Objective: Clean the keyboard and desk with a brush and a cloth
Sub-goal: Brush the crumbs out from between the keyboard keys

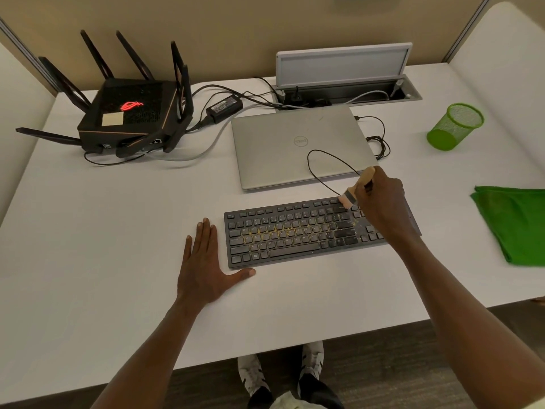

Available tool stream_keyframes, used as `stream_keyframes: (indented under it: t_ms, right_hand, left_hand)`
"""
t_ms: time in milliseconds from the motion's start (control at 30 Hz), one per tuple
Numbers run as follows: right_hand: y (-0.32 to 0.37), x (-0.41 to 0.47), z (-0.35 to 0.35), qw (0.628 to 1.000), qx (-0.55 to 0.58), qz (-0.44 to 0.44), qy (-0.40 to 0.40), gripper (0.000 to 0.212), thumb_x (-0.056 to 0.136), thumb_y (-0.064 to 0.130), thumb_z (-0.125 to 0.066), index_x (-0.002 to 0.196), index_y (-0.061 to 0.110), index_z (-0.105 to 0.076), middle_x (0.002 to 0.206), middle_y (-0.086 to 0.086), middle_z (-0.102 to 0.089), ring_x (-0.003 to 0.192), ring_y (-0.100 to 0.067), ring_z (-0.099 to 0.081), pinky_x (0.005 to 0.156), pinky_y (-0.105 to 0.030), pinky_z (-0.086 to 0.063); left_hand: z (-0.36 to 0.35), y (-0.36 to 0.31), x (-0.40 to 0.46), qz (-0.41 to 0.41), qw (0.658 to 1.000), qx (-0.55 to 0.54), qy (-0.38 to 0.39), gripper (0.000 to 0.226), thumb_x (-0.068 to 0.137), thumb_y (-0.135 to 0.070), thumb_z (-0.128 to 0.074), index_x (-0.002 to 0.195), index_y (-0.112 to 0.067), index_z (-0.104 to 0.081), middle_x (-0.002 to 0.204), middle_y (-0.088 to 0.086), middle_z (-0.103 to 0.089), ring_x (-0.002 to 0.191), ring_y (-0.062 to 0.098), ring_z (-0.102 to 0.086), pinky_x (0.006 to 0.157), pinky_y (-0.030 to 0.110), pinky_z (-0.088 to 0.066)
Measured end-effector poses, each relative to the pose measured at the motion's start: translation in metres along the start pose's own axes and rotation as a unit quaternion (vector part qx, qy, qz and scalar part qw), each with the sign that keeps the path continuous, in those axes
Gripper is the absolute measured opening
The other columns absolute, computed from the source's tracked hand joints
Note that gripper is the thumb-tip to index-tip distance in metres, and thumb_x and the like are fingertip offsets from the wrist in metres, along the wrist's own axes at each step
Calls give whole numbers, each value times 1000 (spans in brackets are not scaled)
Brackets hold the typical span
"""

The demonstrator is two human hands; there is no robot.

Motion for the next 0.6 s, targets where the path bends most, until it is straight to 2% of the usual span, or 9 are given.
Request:
stream_keyframes:
  t_ms: [67, 233, 367, 467, 600]
  right_hand:
    - [5, -1, -1, 1000, 5, 6, -1, 10, 96, 16, -53, 91, 7, -52, 65, 6, -53, 55, -2, -52, 43, -13, -30]
    - [34, -11, -12, 997, 61, 40, 10, 6, 97, 14, -56, 94, 11, -52, 68, 13, -53, 57, 4, -51, 47, -6, -37]
    - [61, -19, -31, 991, 101, 76, 47, 6, 98, 13, -56, 100, 8, -57, 73, 9, -58, 55, 5, -51, 47, -7, -39]
    - [78, -24, -46, 985, 125, 94, 70, 7, 97, 15, -58, 99, 9, -57, 69, 16, -54, 52, 5, -51, 48, -7, -38]
    - [100, -27, -65, 975, 149, 125, 107, 8, 97, 16, -58, 100, 10, -59, 71, 16, -56, 57, 8, -53, 51, -8, -39]
  left_hand:
    - [0, 0, 0, 0, 1000, -1, -1, 144, 64, -105, -34, 162, -5, -4, 170, 7, 12, 157, 17, 14, 128, 43, 2]
    - [-1, 0, 0, 0, 1000, -1, -2, 144, 64, -106, -33, 163, -5, -4, 170, 6, 13, 157, 16, 16, 128, 42, 3]
    - [0, 0, 0, 0, 1000, -1, -2, 145, 63, -107, -31, 163, -5, -4, 170, 7, 13, 157, 16, 15, 127, 42, 4]
    - [-1, 0, 0, -1, 1000, 1, -4, 146, 63, -107, -31, 162, -4, -6, 170, 8, 10, 157, 18, 13, 128, 43, 2]
    - [-1, 0, 0, -2, 1000, 2, -6, 145, 64, -107, -31, 162, -4, -6, 170, 9, 10, 157, 19, 12, 128, 45, 0]
Point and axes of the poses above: each hand's wrist, its own x-axis towards the middle knuckle, its own z-axis out of the back of the hand, y = z × x, the point moved 1 cm from there along x, towards the middle knuckle
